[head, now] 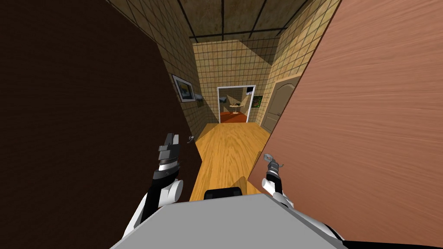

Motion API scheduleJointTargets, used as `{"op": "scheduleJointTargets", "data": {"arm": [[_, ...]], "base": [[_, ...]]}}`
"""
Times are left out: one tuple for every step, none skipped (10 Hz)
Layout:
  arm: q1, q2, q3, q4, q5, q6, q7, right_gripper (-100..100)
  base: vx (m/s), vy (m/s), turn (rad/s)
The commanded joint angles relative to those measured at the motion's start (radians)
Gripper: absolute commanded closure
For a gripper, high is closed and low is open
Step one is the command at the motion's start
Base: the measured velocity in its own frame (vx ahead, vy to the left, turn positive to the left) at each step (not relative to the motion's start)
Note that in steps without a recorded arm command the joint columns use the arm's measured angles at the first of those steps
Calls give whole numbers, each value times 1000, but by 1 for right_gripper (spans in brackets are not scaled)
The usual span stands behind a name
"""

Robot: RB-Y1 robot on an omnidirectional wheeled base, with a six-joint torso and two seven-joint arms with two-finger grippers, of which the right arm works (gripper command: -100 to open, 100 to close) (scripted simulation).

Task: Push the door open

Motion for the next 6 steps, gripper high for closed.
{"op": "scheduleJointTargets", "data": {"arm": [[-18, -17, -6, 39, -4, -20, -6, 100], [-18, -17, -6, 39, -4, -20, -6, 100], [-15, -22, -33, 43, -25, -24, 7, 100], [-14, -23, -39, 44, -29, -25, 10, 100], [-13, -25, -51, 45, -38, -26, 16, 100], [-13, -25, -51, 45, -38, -26, 16, 100]], "base": [[147, -36, -23], [50, -23, 0], [141, -26, -27], [188, -42, -37], [182, -36, -32], [115, -40, -22]]}}
